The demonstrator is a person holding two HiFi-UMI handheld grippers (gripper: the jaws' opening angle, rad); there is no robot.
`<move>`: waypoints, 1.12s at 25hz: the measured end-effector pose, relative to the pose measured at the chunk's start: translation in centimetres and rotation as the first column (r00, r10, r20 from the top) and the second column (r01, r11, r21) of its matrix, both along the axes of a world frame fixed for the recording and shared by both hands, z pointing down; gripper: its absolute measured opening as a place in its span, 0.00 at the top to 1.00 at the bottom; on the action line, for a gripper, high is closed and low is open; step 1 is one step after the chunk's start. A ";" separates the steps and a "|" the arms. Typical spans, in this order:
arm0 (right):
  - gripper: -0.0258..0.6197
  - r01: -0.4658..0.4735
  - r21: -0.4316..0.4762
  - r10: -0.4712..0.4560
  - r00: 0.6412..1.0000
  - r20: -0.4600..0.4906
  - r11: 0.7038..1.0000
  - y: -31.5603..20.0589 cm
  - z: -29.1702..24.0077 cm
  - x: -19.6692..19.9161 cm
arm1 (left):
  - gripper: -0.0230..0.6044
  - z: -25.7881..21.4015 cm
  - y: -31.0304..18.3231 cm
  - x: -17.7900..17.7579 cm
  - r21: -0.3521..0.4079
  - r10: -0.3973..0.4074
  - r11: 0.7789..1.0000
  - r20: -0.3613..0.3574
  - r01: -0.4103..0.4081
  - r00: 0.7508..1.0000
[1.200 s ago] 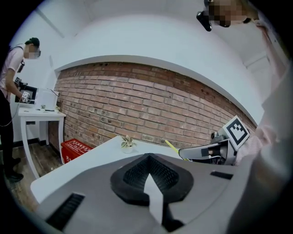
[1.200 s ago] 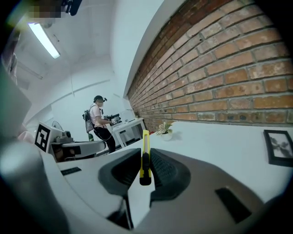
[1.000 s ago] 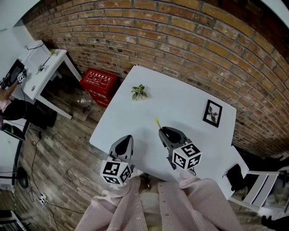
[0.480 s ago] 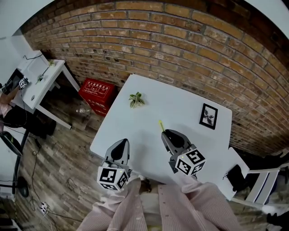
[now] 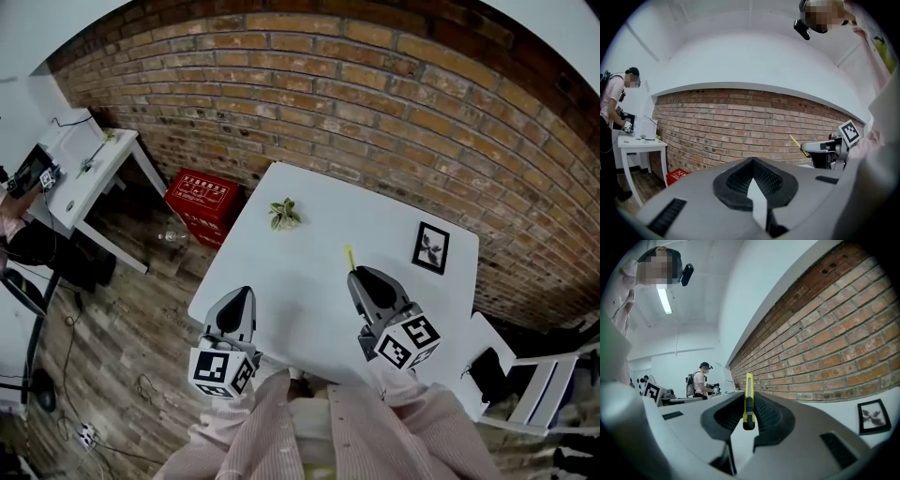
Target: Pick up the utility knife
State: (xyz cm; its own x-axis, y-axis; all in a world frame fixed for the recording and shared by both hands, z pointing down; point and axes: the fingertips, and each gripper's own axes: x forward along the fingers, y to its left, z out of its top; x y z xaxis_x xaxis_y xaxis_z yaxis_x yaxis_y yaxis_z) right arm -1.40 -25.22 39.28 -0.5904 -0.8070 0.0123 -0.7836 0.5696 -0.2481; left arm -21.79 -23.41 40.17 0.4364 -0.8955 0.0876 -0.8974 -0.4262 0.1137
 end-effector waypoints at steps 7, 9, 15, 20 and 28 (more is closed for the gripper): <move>0.86 -0.027 0.040 0.026 1.000 0.017 0.999 0.0 -2.0 0.7 | 0.98 -1.8 -0.3 -1.2 0.041 -0.025 0.999 0.039 0.023 0.999; 0.86 -0.039 0.051 0.038 0.999 0.021 0.998 0.0 -2.5 1.1 | 0.98 -2.4 -0.4 -1.5 0.049 -0.030 0.998 0.040 0.028 0.999; 0.86 -0.073 0.071 0.072 0.997 0.020 0.995 -0.3 -3.1 2.7 | 0.98 -3.5 -0.7 -2.0 0.079 -0.048 0.996 0.050 0.044 0.998; 0.86 -0.081 0.076 0.079 0.997 0.022 0.994 -0.5 -3.2 3.3 | 0.98 -3.7 -0.9 -1.6 0.085 -0.052 0.995 0.065 0.047 0.997; 0.86 -0.083 0.070 0.082 0.996 0.018 0.994 -0.6 -3.1 3.8 | 0.98 -3.3 -1.2 -1.4 0.074 -0.051 0.996 0.072 0.046 0.996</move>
